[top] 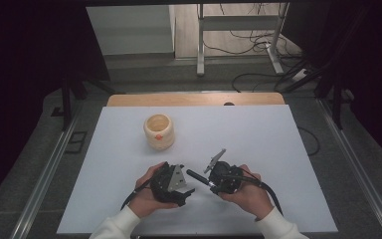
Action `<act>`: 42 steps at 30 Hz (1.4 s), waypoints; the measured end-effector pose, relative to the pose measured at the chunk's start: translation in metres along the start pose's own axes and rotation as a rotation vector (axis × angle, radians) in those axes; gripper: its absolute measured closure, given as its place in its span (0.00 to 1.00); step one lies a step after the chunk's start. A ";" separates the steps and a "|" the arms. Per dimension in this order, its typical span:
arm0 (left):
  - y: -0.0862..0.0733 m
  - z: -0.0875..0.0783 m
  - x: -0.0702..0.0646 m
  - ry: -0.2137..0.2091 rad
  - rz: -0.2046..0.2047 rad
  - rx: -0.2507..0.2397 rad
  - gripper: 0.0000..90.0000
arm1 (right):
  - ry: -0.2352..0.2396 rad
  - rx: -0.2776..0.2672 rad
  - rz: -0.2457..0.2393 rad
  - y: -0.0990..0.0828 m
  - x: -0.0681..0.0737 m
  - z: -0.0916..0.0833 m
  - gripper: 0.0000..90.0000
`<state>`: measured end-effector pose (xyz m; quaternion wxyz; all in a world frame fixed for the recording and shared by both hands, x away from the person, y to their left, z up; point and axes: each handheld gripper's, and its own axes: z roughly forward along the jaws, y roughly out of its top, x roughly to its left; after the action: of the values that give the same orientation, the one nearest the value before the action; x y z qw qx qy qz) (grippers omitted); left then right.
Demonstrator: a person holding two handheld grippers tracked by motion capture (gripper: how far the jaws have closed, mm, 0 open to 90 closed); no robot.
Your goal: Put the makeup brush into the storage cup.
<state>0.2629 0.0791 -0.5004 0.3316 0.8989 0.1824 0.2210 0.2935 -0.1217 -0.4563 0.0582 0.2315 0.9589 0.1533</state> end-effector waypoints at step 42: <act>0.013 0.019 -0.009 -0.022 0.113 0.023 0.37 | 0.045 0.018 -0.018 0.000 0.003 0.004 0.79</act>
<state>0.2675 0.0552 -0.5070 0.3104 0.9138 0.1300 0.2275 0.2916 -0.1188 -0.4605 0.0361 0.2200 0.9633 0.1492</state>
